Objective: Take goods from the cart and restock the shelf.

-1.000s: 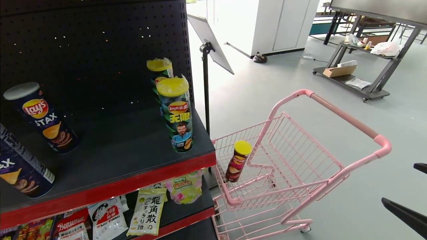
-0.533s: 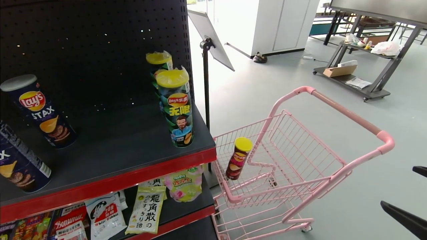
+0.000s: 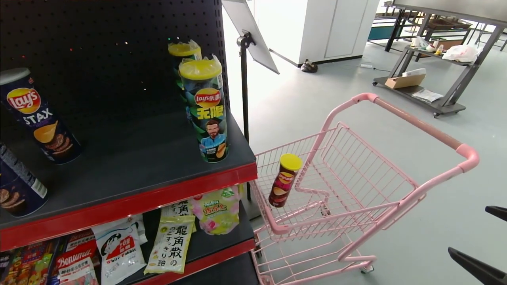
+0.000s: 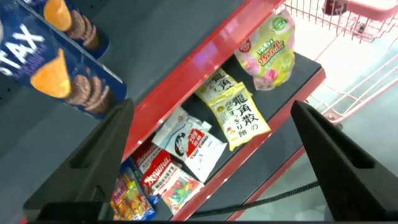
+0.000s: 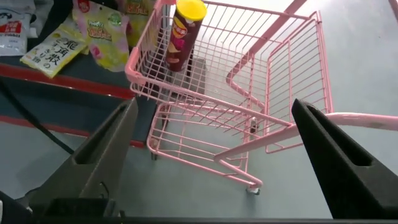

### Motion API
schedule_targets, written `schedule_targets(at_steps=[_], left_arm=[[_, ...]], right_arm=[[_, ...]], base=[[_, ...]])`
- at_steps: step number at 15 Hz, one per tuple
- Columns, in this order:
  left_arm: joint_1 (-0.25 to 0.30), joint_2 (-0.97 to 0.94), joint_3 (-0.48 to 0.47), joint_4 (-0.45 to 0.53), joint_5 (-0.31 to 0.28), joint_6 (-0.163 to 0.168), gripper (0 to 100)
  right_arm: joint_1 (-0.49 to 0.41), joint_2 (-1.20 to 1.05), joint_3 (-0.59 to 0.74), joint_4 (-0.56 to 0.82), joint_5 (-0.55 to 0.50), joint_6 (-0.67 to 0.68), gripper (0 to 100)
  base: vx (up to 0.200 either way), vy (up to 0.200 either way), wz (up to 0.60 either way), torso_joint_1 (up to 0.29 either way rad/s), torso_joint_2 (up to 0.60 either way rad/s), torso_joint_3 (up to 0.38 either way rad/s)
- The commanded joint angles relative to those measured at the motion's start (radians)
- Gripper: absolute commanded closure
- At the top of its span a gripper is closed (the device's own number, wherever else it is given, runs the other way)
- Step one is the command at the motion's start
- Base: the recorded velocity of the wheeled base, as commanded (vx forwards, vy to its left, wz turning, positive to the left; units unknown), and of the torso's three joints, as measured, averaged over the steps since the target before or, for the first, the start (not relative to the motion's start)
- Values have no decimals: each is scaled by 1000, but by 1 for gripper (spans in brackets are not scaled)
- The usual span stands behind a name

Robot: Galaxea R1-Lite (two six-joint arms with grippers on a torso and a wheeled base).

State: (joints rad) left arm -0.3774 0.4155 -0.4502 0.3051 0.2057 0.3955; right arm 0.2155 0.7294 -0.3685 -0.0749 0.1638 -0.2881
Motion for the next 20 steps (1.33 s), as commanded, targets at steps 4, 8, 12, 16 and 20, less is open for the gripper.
schedule_targets(at_steps=[4, 8, 12, 16, 20], left_arm=[[0, -9, 1, 0, 1, 0, 0], [0, -14, 1, 0, 3, 0, 0], [0, -15, 1, 0, 4, 0, 0], [0, -35, 15, 0, 4, 20, 0], [0, -35, 11, -1, 6, 9, 0]], right_arm=[[1, -5, 13, 0, 0, 0, 0], [1, -2, 17, 0, 0, 0, 0], [-58, 62, 53, -3, 2, 4, 0], [-84, 363, -26, -263, 3, 63, 0], [11, 851, -216, -695, 117, 112, 0]], base=[[0, 0, 0, -157, 453, 294], [0, 0, 0, -172, 547, 366], [0, 0, 0, -128, 470, 337], [0, 0, 0, -24, 79, 55], [0, 0, 0, 0, 0, 0]])
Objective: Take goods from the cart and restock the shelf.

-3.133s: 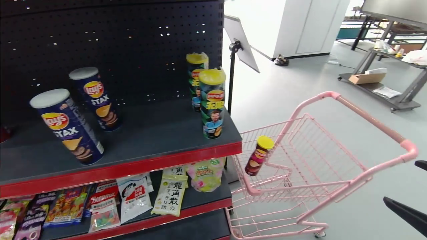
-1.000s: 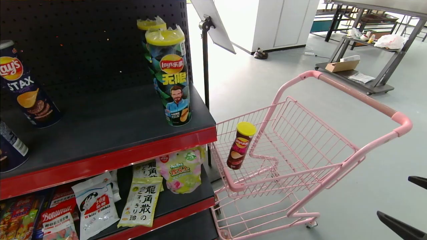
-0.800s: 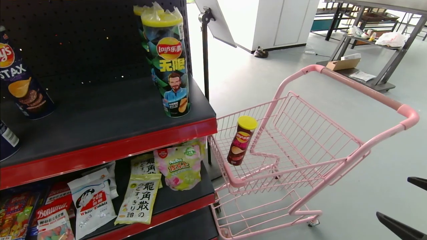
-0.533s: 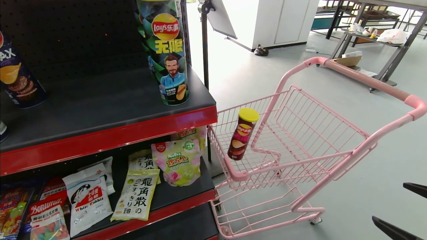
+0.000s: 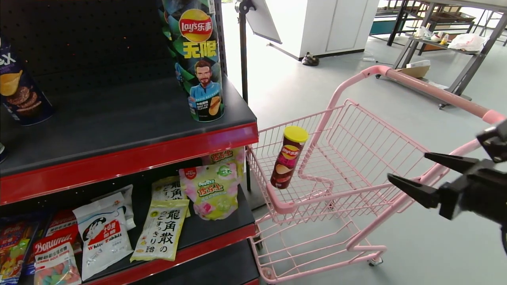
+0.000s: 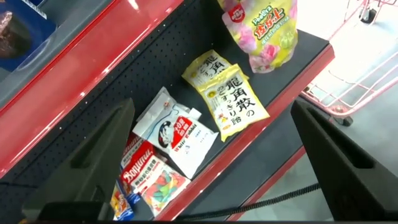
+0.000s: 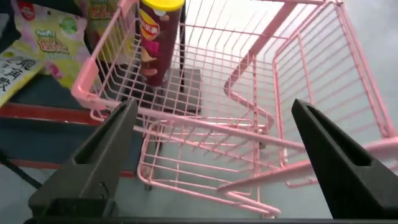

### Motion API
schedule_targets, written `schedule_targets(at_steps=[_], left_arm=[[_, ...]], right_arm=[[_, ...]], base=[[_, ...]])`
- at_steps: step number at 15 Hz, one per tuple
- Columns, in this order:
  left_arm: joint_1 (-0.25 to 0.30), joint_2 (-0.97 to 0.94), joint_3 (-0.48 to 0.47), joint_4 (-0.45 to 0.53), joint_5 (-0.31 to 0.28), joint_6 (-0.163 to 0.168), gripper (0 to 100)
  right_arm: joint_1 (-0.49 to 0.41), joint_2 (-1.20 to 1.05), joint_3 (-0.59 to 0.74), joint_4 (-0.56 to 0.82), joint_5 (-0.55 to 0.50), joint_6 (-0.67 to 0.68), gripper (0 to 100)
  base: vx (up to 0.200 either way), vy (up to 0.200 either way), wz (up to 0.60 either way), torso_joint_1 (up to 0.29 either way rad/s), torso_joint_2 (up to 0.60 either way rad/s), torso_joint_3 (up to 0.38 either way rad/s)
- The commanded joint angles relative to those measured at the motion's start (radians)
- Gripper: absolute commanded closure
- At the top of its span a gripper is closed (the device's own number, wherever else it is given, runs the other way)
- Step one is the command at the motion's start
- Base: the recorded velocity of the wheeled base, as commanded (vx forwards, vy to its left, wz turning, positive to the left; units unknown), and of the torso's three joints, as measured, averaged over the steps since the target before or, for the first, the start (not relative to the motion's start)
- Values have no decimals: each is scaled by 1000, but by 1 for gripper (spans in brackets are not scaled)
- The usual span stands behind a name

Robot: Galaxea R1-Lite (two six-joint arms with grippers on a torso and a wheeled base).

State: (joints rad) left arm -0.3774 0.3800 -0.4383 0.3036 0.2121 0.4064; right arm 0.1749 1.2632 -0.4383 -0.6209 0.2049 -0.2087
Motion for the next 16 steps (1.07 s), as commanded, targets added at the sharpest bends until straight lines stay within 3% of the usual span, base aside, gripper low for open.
schedule_targets(at_steps=[1, 5, 16], left_arm=[[0, 0, 0, 0, 0, -1, 0], [0, 16, -11, 0, 0, -1, 0], [2, 54, -42, 0, 3, -1, 0]], right_arm=[[63, 347, -174, -148, 99, 54, 0], [118, 605, -372, -148, 142, 111, 0], [135, 815, -530, -151, 226, 135, 0]], base=[[0, 0, 0, 0, 0, 0], [0, 0, 0, 0, 0, 0], [0, 0, 0, 0, 0, 0]])
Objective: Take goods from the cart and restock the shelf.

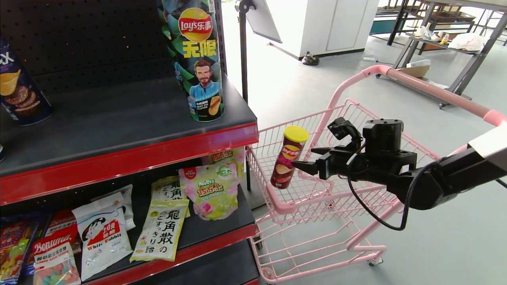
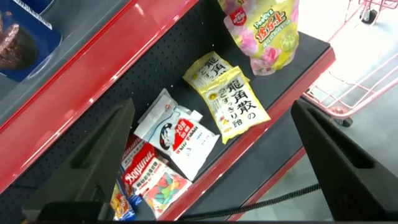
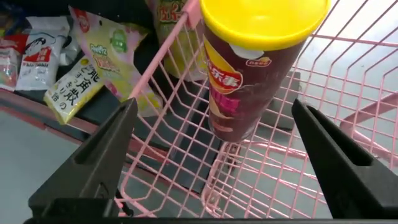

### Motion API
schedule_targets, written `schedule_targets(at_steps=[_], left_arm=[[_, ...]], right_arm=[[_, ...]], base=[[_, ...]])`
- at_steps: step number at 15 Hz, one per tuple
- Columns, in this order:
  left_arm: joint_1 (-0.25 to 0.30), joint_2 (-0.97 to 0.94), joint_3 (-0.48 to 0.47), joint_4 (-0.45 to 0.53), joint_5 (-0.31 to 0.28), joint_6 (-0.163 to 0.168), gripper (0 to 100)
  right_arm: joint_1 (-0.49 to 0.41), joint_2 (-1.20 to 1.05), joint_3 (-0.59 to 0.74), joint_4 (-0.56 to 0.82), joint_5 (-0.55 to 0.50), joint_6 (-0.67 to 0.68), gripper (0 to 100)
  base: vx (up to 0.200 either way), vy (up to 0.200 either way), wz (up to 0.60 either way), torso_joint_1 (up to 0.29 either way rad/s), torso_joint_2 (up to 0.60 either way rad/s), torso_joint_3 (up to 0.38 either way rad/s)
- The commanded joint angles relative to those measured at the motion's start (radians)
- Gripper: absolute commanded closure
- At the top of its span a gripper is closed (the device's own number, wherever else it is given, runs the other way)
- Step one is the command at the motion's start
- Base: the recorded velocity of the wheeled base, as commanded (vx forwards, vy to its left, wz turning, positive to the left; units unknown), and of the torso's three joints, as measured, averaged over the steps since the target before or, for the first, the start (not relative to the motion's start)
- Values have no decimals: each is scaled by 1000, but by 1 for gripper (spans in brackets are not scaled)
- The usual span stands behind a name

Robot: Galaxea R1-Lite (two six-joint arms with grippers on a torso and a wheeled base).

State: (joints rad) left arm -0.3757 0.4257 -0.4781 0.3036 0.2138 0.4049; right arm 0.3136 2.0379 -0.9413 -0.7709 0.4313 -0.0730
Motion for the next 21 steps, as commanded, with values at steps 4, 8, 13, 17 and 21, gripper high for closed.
schedule_targets(at_steps=[4, 8, 13, 17, 21], left_arm=[[0, 42, -20, 0, -1, 0, 0], [0, 53, -30, 0, 1, -1, 0], [0, 54, -36, 0, 2, -1, 0], [0, 54, -39, 0, 4, 0, 0], [0, 56, -53, 0, 10, 0, 0]], right_arm=[[-10, 114, -122, -1, 1, 21, 0], [-27, 166, -189, -1, 14, 21, 0], [-28, 211, -255, -1, 17, 22, 0], [-5, 239, -274, -5, 21, 22, 0], [5, 312, -349, -8, 21, 24, 100]], base=[[0, 0, 0, 0, 0, 0], [0, 0, 0, 0, 0, 0], [0, 0, 0, 0, 0, 0], [0, 0, 0, 0, 0, 0], [0, 0, 0, 0, 0, 0]])
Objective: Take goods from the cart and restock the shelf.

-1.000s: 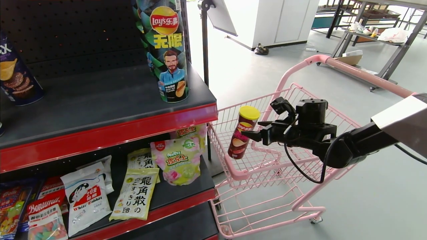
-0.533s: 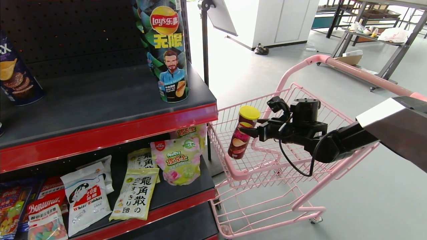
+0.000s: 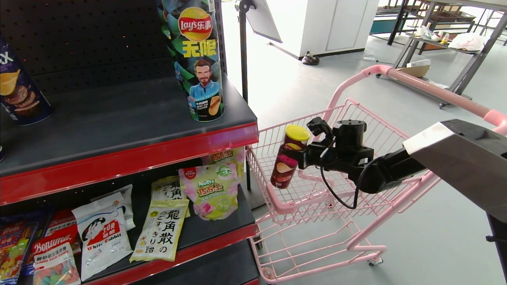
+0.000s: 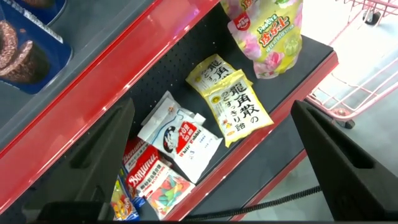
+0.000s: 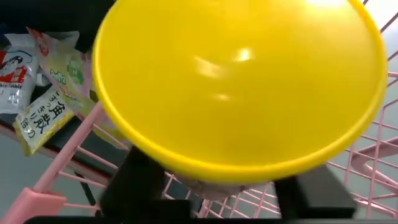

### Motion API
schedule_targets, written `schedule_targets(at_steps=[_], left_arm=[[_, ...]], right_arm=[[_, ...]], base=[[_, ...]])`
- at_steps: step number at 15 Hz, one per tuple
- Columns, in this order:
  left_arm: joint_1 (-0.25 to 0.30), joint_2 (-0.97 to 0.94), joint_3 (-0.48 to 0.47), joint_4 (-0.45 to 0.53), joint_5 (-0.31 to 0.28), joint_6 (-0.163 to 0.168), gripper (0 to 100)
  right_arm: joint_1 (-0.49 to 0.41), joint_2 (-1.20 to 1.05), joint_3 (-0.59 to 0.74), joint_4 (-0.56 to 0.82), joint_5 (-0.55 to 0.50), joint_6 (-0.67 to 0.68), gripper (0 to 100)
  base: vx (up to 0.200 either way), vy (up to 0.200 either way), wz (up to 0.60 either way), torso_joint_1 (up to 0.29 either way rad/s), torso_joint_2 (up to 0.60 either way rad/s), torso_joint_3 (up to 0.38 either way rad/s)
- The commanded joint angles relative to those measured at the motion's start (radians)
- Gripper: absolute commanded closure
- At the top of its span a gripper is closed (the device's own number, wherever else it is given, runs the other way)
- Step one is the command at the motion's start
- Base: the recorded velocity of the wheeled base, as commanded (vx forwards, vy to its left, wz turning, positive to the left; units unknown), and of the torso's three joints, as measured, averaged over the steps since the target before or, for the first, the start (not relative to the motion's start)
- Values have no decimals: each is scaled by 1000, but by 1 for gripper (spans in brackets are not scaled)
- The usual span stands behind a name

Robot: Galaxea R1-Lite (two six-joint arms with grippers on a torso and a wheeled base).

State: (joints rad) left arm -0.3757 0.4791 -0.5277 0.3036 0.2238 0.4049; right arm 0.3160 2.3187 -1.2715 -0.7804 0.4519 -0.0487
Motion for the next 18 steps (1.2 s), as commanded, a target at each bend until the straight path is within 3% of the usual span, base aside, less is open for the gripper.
schedule_targets(at_steps=[1, 3, 9, 13, 14, 18], left_arm=[[0, 3, -3, 0, 0, 0, 0], [0, 1, -2, 0, 0, 0, 0], [0, -5, 20, 0, -9, 0, 0], [0, -24, 52, 0, -11, 0, 0], [0, -33, 63, 0, -11, 0, 0], [0, -56, 86, -34, -12, 3, 0]], right_arm=[[3, 30, -19, 0, 1, 0, 100], [0, -48, 3, -20, -7, -2, 100], [-5, -552, 261, 41, -42, 0, 100], [14, -907, 325, 425, -151, -11, 100], [37, -1023, 363, 576, -165, -11, 100], [222, -1260, 658, 622, -332, -11, 100]], base=[[0, 0, 0, 0, 0, 0], [0, 0, 0, 0, 0, 0], [0, 0, 0, 0, 0, 0], [0, 0, 0, 0, 0, 0], [0, 0, 0, 0, 0, 0], [0, 0, 0, 0, 0, 0]])
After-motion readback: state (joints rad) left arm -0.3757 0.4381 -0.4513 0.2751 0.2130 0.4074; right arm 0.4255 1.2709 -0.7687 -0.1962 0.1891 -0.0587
